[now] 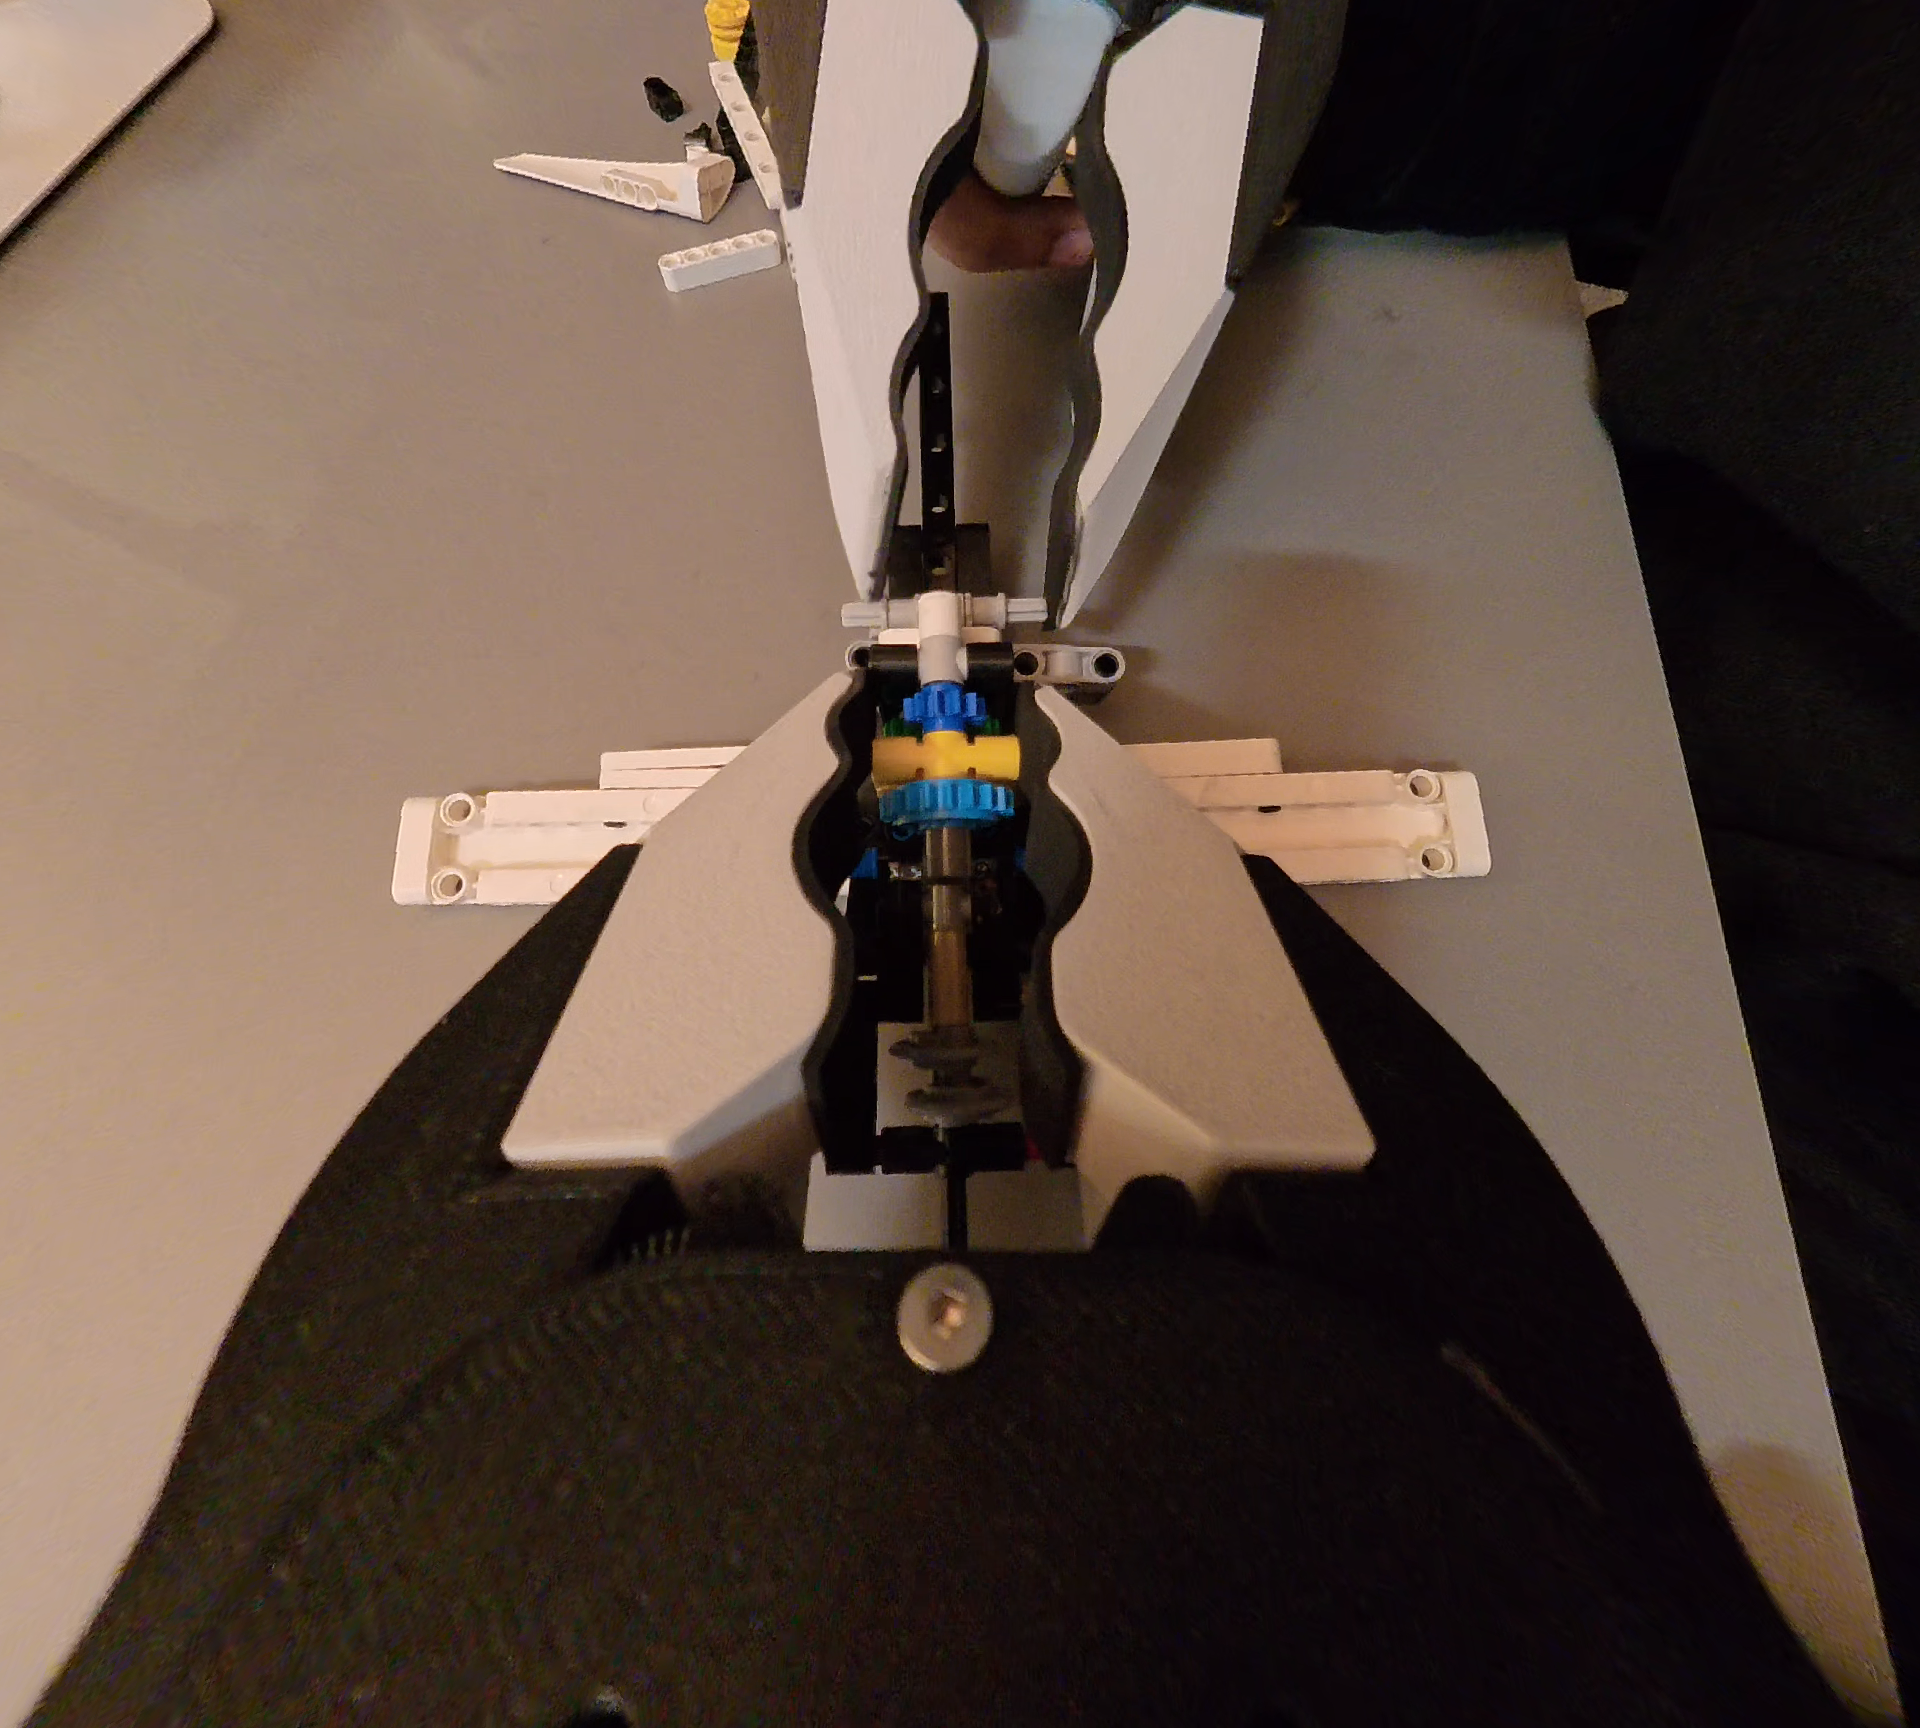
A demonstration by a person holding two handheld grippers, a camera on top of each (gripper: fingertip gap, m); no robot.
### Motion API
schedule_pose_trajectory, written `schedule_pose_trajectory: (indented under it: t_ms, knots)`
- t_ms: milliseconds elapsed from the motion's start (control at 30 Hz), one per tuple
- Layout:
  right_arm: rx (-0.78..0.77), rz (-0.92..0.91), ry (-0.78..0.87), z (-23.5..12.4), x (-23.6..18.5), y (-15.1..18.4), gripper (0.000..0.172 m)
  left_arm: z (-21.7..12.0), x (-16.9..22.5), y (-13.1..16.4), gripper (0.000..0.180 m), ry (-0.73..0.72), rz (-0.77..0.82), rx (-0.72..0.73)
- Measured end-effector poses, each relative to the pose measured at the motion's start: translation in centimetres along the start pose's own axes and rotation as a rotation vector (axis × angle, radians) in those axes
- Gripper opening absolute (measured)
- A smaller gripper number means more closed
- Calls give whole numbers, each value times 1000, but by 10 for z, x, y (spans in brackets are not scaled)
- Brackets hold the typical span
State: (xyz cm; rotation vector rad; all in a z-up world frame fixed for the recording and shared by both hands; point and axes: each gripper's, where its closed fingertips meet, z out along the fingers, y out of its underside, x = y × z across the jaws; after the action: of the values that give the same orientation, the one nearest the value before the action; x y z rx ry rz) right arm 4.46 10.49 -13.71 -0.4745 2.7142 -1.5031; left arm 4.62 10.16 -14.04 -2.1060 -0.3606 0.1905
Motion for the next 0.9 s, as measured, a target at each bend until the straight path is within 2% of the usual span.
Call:
schedule_pose_trajectory:
  t_ms: [900]
  knots:
    - [-62,-23,-43,-3,-5,2,29,4,5,-2,24,18,12,-21]
